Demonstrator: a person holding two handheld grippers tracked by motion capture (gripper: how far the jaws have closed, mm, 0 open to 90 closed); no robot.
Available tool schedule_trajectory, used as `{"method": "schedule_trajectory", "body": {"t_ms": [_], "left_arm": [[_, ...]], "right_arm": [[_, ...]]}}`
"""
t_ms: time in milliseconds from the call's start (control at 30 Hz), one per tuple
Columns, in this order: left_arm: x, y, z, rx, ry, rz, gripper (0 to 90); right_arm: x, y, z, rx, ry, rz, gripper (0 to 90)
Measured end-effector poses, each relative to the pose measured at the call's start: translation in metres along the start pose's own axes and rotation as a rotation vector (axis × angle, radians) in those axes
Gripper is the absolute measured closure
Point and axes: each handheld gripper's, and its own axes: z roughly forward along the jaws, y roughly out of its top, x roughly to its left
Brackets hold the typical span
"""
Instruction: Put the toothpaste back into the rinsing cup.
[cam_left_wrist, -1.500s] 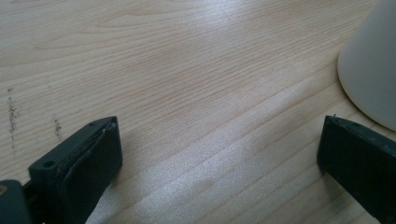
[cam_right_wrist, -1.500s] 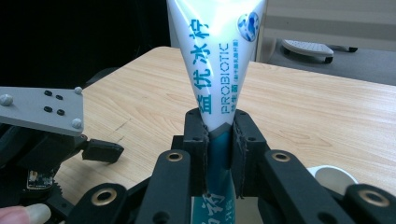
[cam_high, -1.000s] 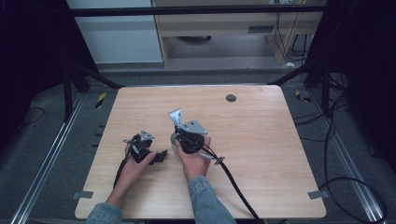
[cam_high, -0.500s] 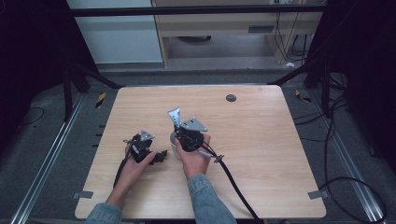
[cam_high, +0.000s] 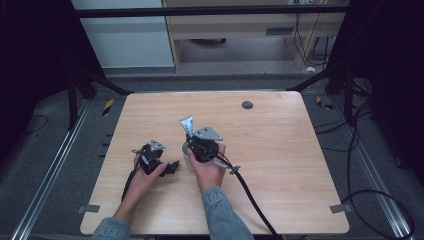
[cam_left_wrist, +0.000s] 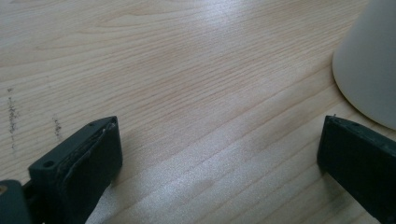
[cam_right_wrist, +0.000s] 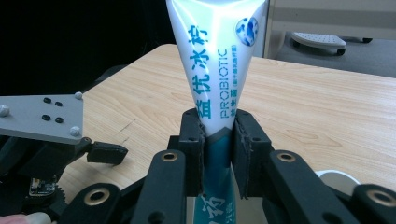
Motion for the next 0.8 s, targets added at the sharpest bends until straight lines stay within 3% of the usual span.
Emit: {"method": "schedule_trajectory", "body": {"t_ms": [800], "left_arm": [[0.0001, 0.0, 0.0, 0.0, -0.001, 0.001, 0.0]], "right_arm": [[-0.0007, 0.0063, -0.0078, 0.005, -0.01, -0.032, 62.0]]}}
